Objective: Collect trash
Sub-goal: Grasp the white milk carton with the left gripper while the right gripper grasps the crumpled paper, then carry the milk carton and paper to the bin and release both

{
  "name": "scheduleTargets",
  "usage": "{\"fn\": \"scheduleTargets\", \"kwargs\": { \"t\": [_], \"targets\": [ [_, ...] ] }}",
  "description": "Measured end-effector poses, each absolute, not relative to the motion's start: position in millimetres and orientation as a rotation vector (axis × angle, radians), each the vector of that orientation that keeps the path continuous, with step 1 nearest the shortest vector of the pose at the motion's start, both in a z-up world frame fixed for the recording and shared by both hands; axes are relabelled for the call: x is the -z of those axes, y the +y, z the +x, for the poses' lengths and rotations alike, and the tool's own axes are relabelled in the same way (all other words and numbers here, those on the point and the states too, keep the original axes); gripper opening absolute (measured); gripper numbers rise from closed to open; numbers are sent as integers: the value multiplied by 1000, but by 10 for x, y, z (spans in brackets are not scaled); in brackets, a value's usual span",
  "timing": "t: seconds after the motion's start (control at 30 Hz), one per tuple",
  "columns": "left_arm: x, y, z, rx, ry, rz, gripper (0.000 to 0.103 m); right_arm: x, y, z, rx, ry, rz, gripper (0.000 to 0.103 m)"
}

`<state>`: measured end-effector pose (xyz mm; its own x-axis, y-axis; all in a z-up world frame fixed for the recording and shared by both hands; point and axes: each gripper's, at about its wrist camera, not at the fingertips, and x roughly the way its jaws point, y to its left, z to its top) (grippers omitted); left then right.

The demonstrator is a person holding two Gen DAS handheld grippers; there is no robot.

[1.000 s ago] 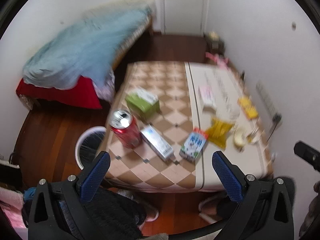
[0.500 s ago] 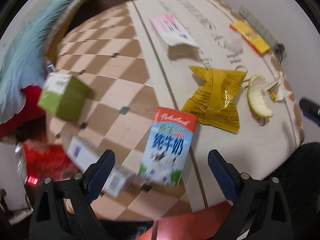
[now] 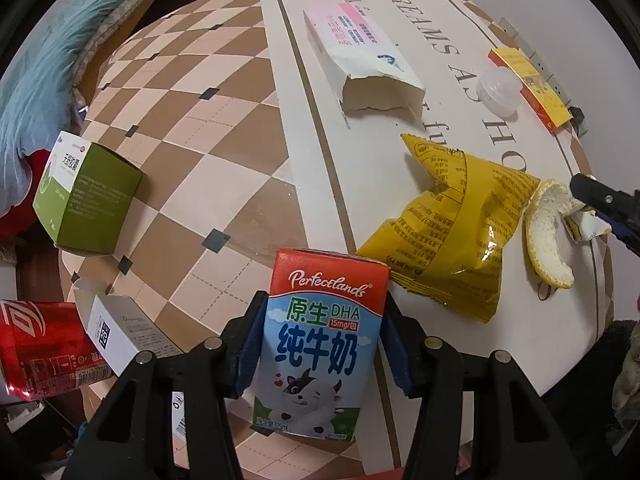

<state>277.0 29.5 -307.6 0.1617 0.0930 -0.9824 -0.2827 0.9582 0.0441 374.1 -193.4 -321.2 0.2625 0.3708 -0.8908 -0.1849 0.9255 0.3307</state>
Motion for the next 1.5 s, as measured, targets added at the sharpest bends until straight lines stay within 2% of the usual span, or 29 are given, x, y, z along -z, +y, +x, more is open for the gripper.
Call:
{"fn": "scheduleTargets", "kwargs": {
  "t": [0.07,0.23,0.5,0.63,0.7,0.77,0.9,0.97,1.03,1.13,1.3,1.5],
  "targets": [
    [3075,351,2737,-267,1380,-159,50,3195,-1881,3715,-364,1231,121,44],
    [3096,411,2700,-252,1382,-161,55,3143,-1867,3667,-372,1202,70,39],
    [3117,431,2683,-234,1397,-144,55,3028,-1939,3431,-384,1234,46,39],
    [3136,467,2595,-236,1389,-166,62,3034,-1978,3243,-391,1259,33,40],
    [3152,500,2543,-227,1385,-183,63,3081,-1984,3165,-385,1264,27,40],
    [3163,527,2514,-218,1384,-170,63,3148,-1994,3142,-376,1280,35,46],
    [3186,522,2499,-226,1385,-173,63,3182,-2016,3115,-364,1263,64,48],
    [3184,511,2469,-235,1380,-176,62,3180,-1992,3089,-356,1248,48,48],
    [3159,459,2430,-232,1369,-181,47,3176,-1961,3068,-349,1230,20,46],
    [3100,330,2370,-252,1354,-134,47,3167,-1951,3044,-346,1208,-6,40],
    [2864,244,2251,-277,1291,-106,47,3005,-1983,3008,-351,1175,13,38],
    [2165,240,2104,-312,1129,-112,47,2497,-1858,2880,-422,1085,25,38]
  ]
}}
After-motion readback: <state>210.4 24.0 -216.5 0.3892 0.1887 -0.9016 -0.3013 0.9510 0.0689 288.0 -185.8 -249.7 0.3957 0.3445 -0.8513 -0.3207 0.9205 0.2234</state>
